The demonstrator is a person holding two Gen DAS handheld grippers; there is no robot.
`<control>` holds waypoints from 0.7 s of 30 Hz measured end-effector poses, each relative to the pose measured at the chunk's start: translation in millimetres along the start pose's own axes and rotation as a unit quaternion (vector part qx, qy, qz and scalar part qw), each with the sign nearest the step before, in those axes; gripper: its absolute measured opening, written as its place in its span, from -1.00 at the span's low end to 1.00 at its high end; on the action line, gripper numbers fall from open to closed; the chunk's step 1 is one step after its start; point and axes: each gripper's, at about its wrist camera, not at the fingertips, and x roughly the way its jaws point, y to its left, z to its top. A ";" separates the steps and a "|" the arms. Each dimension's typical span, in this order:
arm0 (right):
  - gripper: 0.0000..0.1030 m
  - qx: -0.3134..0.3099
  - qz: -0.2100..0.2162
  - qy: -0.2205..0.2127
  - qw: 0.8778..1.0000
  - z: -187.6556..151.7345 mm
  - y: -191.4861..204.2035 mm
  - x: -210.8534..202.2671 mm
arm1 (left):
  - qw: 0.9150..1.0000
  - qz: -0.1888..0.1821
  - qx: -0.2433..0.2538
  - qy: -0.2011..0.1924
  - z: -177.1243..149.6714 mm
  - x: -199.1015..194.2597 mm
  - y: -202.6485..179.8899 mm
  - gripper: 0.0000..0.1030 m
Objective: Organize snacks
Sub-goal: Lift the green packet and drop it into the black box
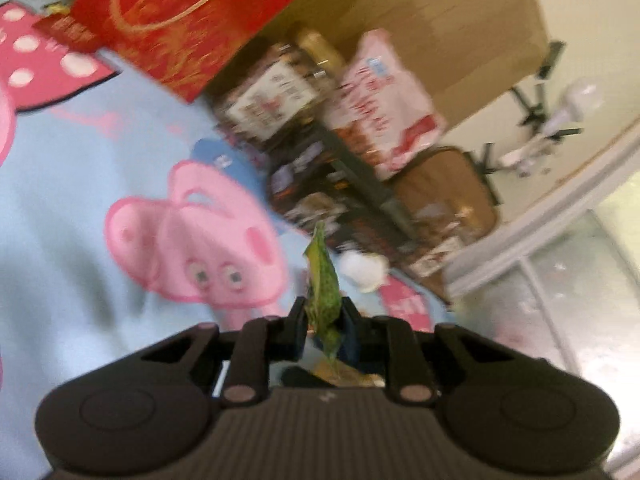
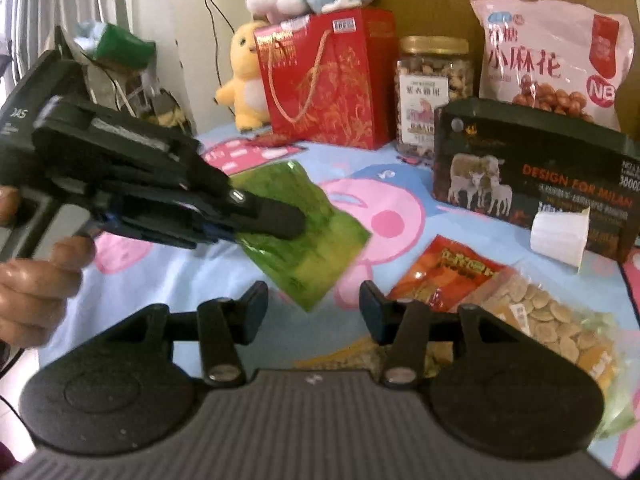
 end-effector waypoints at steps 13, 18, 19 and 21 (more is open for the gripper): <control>-0.03 0.209 0.191 -0.081 0.956 5.9 -79.4 -53.7 | 0.993 -0.056 0.100 0.024 20.1 23.9 -69.5 -0.66; -0.60 0.209 0.158 -0.118 0.958 21.8 -97.3 -71.5 | 0.988 -0.049 0.139 0.036 43.6 64.7 -99.5 -0.66; -0.61 0.201 0.135 -0.122 0.963 27.6 -99.1 -73.3 | 0.988 -0.044 0.147 0.037 49.8 75.0 -105.4 -0.65; -0.61 0.196 0.094 -0.127 0.968 38.8 -106.4 -71.9 | 0.986 -0.034 0.161 0.037 63.6 98.7 -116.6 -0.64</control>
